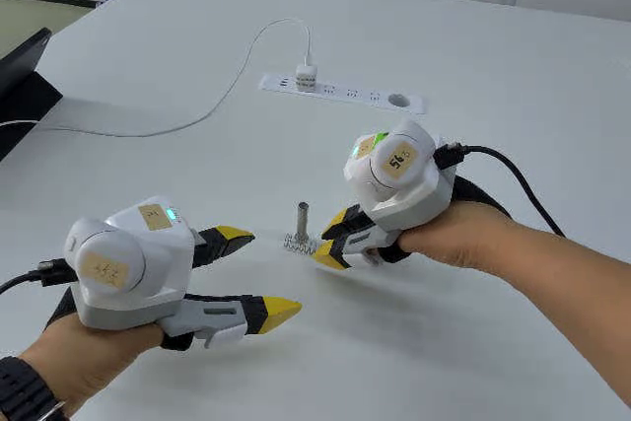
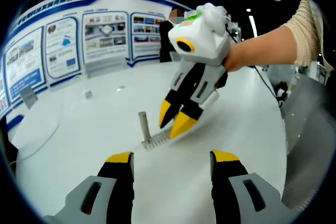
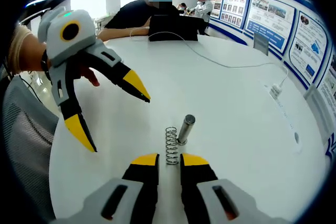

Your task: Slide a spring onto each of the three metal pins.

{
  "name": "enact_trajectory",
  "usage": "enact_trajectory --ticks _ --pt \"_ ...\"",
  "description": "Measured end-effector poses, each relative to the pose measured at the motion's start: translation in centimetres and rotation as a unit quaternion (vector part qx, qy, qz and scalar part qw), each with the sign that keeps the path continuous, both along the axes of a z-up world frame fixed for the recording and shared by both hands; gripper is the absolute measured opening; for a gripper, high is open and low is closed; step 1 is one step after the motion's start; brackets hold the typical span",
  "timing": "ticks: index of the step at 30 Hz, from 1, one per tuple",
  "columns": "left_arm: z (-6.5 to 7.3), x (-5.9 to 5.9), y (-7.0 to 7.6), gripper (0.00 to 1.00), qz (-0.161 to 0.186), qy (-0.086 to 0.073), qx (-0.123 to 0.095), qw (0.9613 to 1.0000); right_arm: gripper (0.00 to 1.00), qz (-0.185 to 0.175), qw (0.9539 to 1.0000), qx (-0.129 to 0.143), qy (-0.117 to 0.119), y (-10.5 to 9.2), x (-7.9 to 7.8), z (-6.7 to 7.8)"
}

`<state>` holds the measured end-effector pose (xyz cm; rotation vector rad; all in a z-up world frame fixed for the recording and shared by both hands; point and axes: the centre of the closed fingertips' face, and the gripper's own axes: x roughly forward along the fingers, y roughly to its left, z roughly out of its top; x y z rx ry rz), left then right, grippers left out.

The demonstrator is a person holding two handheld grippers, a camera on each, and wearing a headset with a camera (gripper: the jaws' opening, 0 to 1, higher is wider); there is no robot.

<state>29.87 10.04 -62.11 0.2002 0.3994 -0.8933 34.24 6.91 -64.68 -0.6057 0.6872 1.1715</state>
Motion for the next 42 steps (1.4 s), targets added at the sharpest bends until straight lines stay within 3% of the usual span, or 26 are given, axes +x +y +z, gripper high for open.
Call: enact_trajectory --ticks 28,42 --pt "-0.5 0.3 0.4 0.58 0.008 0.005 -0.004 1.0000 0.16 0.003 0.9998 -0.009 0.017 0.3 0.1 -1.1" --pt "-0.5 0.3 0.4 0.57 0.008 0.005 -0.005 0.9999 0.12 0.000 0.9998 -0.013 0.012 0.3 0.3 -1.4"
